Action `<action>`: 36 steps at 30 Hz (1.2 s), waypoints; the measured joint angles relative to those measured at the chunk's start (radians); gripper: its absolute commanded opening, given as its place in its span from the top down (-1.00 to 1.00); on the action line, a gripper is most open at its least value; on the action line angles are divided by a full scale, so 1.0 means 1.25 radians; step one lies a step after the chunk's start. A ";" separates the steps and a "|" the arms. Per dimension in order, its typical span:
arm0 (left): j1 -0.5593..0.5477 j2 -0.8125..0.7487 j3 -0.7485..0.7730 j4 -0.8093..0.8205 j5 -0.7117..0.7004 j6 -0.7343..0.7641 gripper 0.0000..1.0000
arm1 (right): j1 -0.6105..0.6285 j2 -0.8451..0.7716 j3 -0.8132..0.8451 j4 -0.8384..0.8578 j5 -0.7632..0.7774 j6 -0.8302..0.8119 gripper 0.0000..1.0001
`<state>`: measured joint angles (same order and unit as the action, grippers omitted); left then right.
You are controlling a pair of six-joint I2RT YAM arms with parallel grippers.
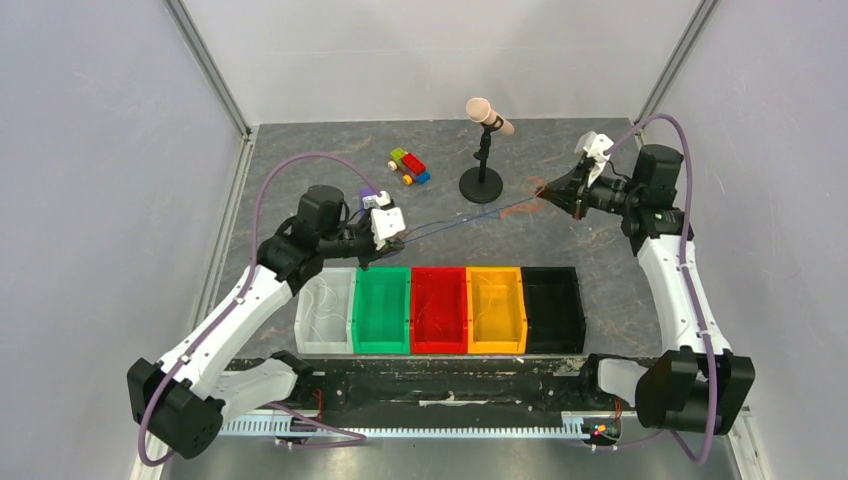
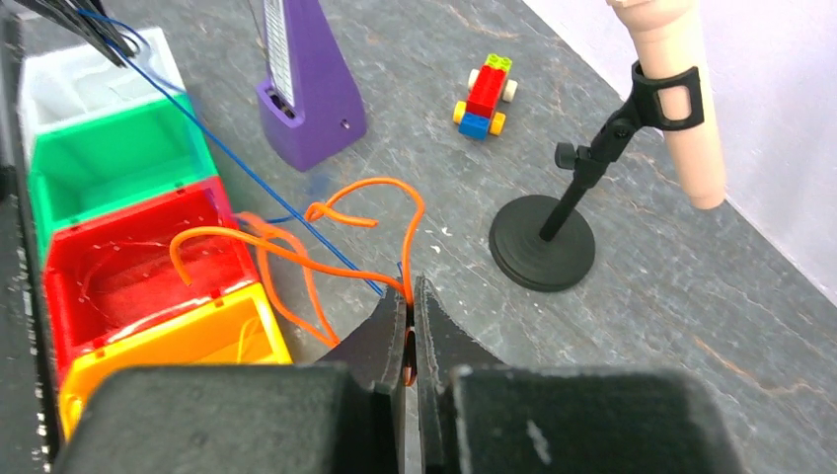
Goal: Untangle the cables
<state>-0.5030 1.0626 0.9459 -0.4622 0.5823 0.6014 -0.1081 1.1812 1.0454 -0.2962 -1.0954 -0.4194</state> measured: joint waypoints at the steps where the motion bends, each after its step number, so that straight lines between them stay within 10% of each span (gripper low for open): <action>1: 0.006 -0.004 -0.001 0.001 0.007 0.000 0.95 | -0.005 0.002 0.001 0.008 -0.009 0.015 1.00; 16: 0.053 -0.044 -0.005 -0.087 0.041 0.004 0.95 | -0.161 0.051 -0.017 0.295 -0.021 0.322 0.64; 20: 0.053 -0.044 -0.005 -0.105 0.041 0.004 0.95 | -0.161 0.049 -0.043 0.354 -0.009 0.372 1.00; 36: 0.057 -0.085 0.022 -0.132 0.023 -0.016 0.96 | -0.284 0.126 -0.016 0.402 0.174 0.341 1.00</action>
<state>-0.4313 0.9565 0.9733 -0.6273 0.6113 0.5816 -0.4637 1.3388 1.0248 0.2058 -0.8776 0.0067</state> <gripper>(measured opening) 0.043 0.008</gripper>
